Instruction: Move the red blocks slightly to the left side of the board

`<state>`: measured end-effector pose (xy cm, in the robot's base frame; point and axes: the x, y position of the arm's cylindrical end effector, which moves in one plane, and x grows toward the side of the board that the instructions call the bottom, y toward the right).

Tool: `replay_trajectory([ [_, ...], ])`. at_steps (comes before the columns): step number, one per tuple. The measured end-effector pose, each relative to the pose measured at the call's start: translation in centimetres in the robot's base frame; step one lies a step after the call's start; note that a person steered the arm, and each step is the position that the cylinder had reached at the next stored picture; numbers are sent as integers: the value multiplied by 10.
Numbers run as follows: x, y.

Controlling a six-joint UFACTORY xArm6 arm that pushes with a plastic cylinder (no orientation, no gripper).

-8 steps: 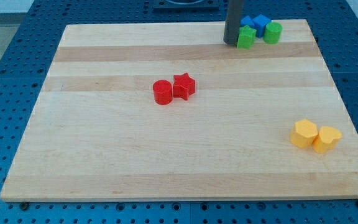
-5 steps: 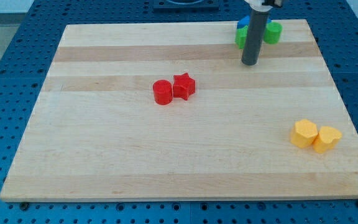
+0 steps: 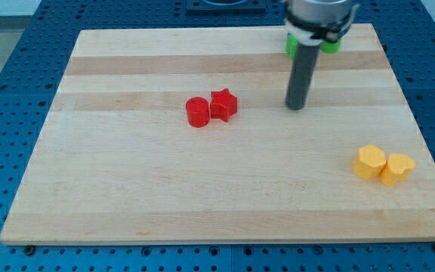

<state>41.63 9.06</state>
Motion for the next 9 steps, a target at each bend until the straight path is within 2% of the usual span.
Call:
replay_trajectory([
  [1,23,-40],
  [3,35,-116],
  [4,57,-125],
  [5,54,-135],
  [7,17,-135],
  [8,17,-135],
  [9,34,-110],
])
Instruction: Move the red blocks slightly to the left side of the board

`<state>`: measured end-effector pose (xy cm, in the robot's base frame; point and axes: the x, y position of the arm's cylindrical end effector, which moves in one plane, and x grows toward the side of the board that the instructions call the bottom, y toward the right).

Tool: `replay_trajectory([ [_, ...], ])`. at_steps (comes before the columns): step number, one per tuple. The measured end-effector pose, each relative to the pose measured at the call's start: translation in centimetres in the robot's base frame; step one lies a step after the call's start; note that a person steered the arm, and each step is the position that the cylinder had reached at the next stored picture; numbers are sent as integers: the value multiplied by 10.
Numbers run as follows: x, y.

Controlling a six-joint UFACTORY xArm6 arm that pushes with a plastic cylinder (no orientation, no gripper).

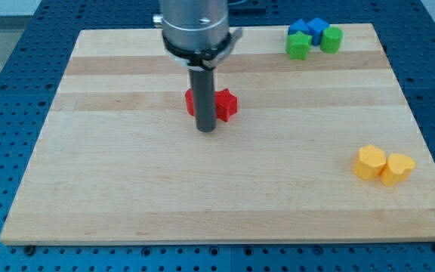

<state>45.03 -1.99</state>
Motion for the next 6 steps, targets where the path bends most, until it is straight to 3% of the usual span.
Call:
replay_trajectory([
  [2,-1,89],
  [4,-23,27],
  [6,-25,46],
])
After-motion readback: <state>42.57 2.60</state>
